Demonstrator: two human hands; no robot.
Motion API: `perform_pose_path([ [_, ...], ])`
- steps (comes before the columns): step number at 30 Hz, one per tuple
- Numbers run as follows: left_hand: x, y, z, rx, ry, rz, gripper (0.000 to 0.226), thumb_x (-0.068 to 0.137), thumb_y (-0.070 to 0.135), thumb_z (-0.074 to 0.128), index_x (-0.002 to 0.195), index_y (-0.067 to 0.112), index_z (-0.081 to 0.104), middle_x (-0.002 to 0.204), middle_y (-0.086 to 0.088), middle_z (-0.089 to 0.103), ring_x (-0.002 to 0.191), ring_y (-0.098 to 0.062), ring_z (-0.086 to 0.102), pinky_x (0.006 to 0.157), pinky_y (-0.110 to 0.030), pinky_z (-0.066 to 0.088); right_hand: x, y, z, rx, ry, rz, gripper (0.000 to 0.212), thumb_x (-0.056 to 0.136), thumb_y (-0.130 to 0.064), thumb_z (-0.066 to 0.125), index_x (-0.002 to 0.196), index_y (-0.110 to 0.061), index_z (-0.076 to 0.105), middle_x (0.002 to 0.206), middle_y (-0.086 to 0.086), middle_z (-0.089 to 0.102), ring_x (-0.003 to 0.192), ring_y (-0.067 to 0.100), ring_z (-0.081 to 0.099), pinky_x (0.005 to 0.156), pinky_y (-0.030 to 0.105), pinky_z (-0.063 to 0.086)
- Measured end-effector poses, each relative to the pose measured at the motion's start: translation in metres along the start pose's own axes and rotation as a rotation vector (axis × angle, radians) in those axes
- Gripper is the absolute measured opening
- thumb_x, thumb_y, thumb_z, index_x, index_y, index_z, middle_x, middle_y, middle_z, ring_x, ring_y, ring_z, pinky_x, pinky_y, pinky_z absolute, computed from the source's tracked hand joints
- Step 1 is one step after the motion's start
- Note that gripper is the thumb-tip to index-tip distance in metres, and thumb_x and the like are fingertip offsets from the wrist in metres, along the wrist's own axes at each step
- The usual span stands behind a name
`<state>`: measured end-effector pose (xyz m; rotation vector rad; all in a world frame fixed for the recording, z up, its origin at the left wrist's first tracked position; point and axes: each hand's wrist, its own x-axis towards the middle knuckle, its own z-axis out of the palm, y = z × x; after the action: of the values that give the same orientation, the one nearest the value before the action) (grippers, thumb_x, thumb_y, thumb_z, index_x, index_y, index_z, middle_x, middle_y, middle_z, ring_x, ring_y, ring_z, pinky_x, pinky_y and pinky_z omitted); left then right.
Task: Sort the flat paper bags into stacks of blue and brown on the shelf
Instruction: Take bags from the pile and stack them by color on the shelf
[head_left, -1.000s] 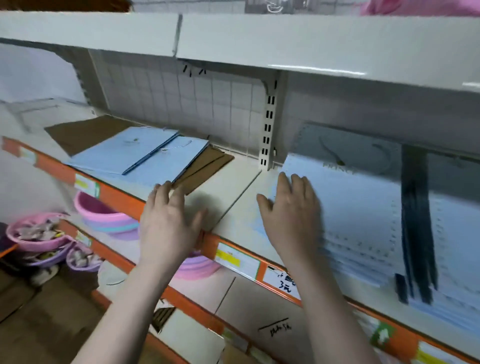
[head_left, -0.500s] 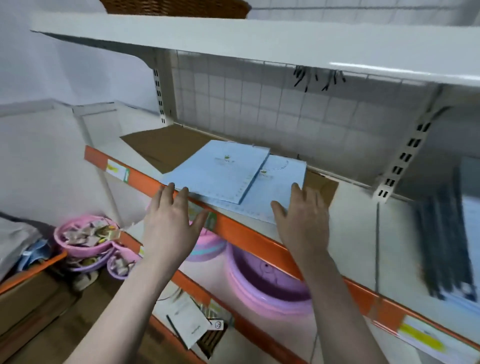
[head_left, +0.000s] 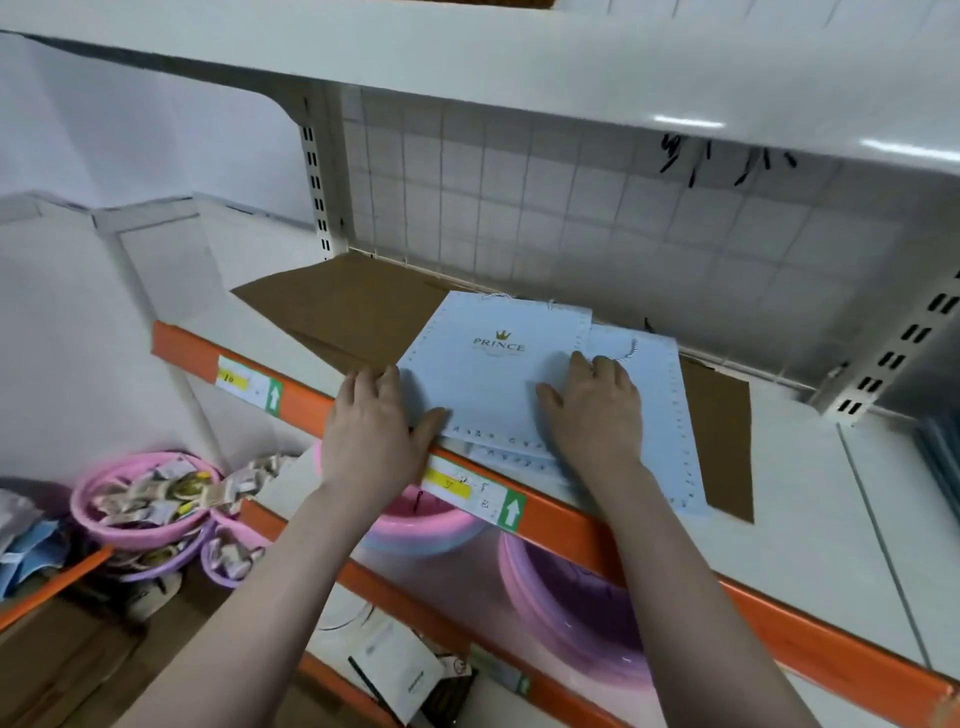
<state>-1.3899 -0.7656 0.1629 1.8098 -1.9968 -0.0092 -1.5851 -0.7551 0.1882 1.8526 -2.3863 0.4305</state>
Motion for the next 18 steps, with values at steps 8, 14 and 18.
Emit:
perform_pose_path([
  [8,0.029,-0.002,0.007,0.151,-0.125,-0.076,0.095,0.078,0.08,0.027,0.133,0.004,0.039,0.117,-0.014,0.06,0.113,-0.033,0.053,0.091,-0.038,0.043,0.03,-0.016,0.02,-0.056,-0.039,0.061,0.063,0.097,-0.05,0.032,0.141,-0.005,0.028,0.135,0.019,0.042,0.125,0.034,0.038,0.103,0.04,0.028],
  [14,0.039,0.002,0.012,0.185,-0.143,-0.047,0.096,0.073,0.08,0.037,0.132,0.005,0.04,0.114,-0.012,0.059,0.108,-0.03,0.053,0.087,-0.034,0.044,0.033,-0.016,0.027,-0.033,-0.053,0.129,0.068,0.097,-0.055,0.028,0.144,-0.006,0.024,0.138,0.019,0.04,0.127,0.034,0.037,0.103,0.041,0.029],
  [18,0.041,0.002,0.015,0.04,-0.119,-0.098,0.083,0.069,0.074,0.054,0.117,0.006,0.049,0.107,-0.017,0.056,0.104,-0.034,0.05,0.087,-0.037,0.04,0.034,-0.013,0.027,0.048,-0.038,0.132,0.066,0.096,-0.053,0.034,0.143,-0.006,0.026,0.138,0.017,0.04,0.126,0.033,0.037,0.104,0.04,0.028],
])
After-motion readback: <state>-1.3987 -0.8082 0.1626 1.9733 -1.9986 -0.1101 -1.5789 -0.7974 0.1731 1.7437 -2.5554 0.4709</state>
